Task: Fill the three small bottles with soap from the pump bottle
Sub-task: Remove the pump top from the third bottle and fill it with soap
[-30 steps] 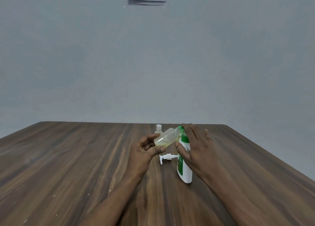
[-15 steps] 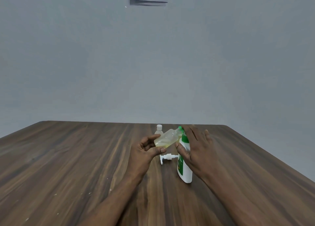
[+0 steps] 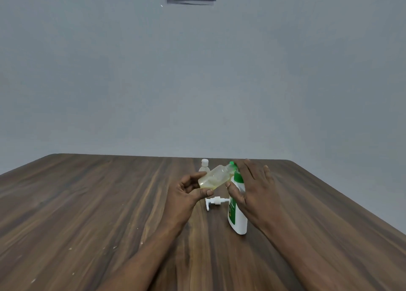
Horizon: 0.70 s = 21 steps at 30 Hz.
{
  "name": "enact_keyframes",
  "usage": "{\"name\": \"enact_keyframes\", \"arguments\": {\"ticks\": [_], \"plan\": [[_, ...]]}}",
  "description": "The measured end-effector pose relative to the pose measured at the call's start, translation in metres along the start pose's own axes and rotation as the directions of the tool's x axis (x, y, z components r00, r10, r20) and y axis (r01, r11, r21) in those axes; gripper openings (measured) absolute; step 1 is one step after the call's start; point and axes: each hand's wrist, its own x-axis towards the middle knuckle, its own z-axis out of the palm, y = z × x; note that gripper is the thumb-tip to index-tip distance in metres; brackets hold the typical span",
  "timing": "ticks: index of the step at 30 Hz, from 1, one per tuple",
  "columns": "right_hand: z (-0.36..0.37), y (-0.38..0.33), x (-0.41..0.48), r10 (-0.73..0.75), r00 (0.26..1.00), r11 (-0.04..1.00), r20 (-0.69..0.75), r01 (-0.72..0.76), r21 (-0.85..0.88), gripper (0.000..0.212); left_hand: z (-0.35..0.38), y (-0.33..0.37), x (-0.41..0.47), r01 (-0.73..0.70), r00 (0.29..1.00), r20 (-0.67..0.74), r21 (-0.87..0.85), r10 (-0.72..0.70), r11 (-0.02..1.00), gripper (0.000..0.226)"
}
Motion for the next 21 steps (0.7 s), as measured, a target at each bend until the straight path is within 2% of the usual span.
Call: {"name": "enact_keyframes", "arguments": {"ticks": [7,14,21], "plan": [[0.0001,-0.0023,0.0026,0.030,0.999,0.999,0.010,-0.030,0.017,0.067,0.0005,0.0027,0.0047,-0.028,1.000,0.005,-0.008,0.028,1.000,0.046],[-0.0005,0.0003,0.0006,0.011,1.000,1.000,0.022,-0.011,-0.014,0.054,-0.0002,-0.0008,0.0026,-0.013,1.000,0.002,0.004,0.013,1.000,0.046],[0.0024,0.0012,0.0015,0.032,0.999,0.999,0.026,-0.032,-0.004,0.062,0.0003,-0.0002,0.0047,-0.031,0.999,0.007,0.008,0.031,0.999,0.046]]}}
